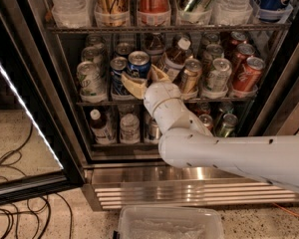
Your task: Pick pepsi can from middle shelf of fridge
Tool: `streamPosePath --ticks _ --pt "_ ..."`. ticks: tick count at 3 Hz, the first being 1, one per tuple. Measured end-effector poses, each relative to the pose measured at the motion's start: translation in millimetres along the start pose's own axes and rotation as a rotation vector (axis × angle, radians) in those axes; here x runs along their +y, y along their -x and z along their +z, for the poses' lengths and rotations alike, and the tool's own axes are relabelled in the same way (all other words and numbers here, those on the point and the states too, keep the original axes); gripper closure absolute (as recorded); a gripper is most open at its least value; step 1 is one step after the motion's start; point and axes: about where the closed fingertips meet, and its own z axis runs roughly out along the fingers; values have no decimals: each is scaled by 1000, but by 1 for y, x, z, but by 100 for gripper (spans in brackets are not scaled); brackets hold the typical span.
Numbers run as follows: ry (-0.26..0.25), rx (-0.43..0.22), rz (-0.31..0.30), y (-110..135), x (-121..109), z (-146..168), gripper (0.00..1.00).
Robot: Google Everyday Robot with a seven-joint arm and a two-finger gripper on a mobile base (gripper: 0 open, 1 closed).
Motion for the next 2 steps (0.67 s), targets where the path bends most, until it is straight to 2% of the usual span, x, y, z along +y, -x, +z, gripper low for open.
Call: streamPosePath --ticks 1,2 --pt "0 0 0 2 2 0 100" --pt "59 -5 28 3 10 -1 100"
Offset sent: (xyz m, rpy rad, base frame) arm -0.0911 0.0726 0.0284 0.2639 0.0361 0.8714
